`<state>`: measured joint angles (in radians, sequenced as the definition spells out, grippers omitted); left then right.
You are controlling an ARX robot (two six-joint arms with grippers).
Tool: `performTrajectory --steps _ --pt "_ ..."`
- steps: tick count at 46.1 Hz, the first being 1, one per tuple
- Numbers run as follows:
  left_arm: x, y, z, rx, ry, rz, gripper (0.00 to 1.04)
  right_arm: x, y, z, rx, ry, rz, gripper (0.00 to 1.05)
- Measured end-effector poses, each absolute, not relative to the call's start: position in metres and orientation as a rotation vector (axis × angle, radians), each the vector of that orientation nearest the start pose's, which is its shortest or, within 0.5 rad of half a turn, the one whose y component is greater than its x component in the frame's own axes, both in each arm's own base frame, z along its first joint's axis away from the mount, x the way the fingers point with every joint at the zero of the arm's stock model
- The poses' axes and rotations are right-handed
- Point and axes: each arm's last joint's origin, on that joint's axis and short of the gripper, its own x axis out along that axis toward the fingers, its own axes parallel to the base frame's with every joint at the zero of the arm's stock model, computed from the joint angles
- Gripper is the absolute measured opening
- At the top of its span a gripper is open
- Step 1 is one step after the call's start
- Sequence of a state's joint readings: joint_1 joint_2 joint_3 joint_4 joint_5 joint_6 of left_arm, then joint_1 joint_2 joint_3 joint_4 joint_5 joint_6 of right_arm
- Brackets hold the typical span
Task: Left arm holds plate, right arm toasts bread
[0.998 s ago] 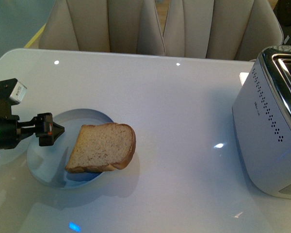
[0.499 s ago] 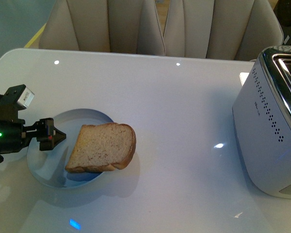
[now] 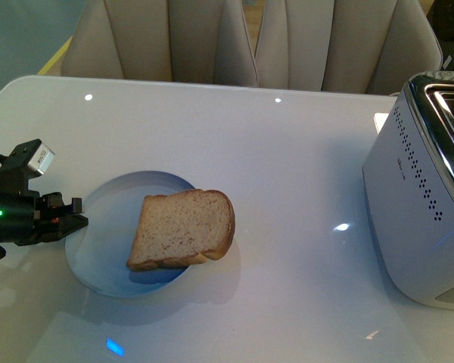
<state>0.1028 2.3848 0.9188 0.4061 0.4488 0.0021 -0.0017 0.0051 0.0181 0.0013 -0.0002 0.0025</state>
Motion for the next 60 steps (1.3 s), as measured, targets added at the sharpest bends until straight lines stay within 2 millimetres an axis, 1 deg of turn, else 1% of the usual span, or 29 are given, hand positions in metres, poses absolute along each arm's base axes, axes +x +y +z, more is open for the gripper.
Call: performTrajectory --steps 10,16,19,23,26,28,30,33,35,38,43,45,47,52,57,60 --pt "0.342 0.028 -0.032 -0.346 1.01 -0.291 0.03 0.097 0.0 0.169 0.002 -0.014 -0.002 0.96" --pt "0.344 0.031 -0.02 -0.388 0.985 -0.263 0.03 0.097 0.0 0.169 0.002 -0.014 -0.002 0.96" --pt "0.347 0.033 -0.006 -0.398 0.955 -0.249 0.03 0.097 0.0 0.169 0.002 -0.014 -0.002 0.96" --pt "0.352 0.034 0.019 -0.394 0.909 -0.205 0.03 0.097 0.0 0.169 0.002 -0.014 -0.002 0.96" --pt "0.354 0.034 0.03 -0.402 0.887 -0.197 0.03 0.097 0.0 0.169 0.002 -0.014 -0.002 0.96" --pt "0.356 0.032 0.039 -0.403 0.87 -0.191 0.03 0.097 0.0 0.169 0.002 -0.014 -0.002 0.96" --pt "0.358 0.029 0.052 -0.408 0.85 -0.193 0.03 0.097 0.0 0.169 0.002 -0.014 -0.002 0.96" --pt "0.359 0.025 0.061 -0.413 0.838 -0.197 0.03 0.097 0.0 0.169 0.002 -0.014 -0.002 0.96" --pt "0.362 0.017 0.077 -0.425 0.819 -0.203 0.03 0.097 0.0 0.169 0.002 -0.014 -0.002 0.96" --pt "0.367 0.006 0.093 -0.44 0.803 -0.215 0.03 0.097 0.0 0.169 0.002 -0.014 -0.002 0.96" --pt "0.375 -0.022 0.12 -0.488 0.785 -0.251 0.03 0.097 0.0 0.169 0.002 -0.014 -0.002 0.96" --pt "0.376 -0.028 0.124 -0.493 0.783 -0.259 0.03 0.097 0.0 0.169 0.002 -0.014 -0.002 0.96" --pt "0.378 -0.041 0.133 -0.514 0.784 -0.267 0.03 0.097 0.0 0.169 0.002 -0.014 -0.002 0.96" --pt "0.379 -0.059 0.143 -0.529 0.788 -0.28 0.03 0.097 0.0 0.169 0.002 -0.014 -0.002 0.96" --pt "0.377 -0.091 0.155 -0.558 0.805 -0.32 0.03 0.097 0.0 0.169 0.002 -0.014 -0.002 0.96" --pt "0.376 -0.107 0.16 -0.57 0.814 -0.332 0.03 0.097 0.0 0.169 0.002 -0.014 -0.002 0.96"
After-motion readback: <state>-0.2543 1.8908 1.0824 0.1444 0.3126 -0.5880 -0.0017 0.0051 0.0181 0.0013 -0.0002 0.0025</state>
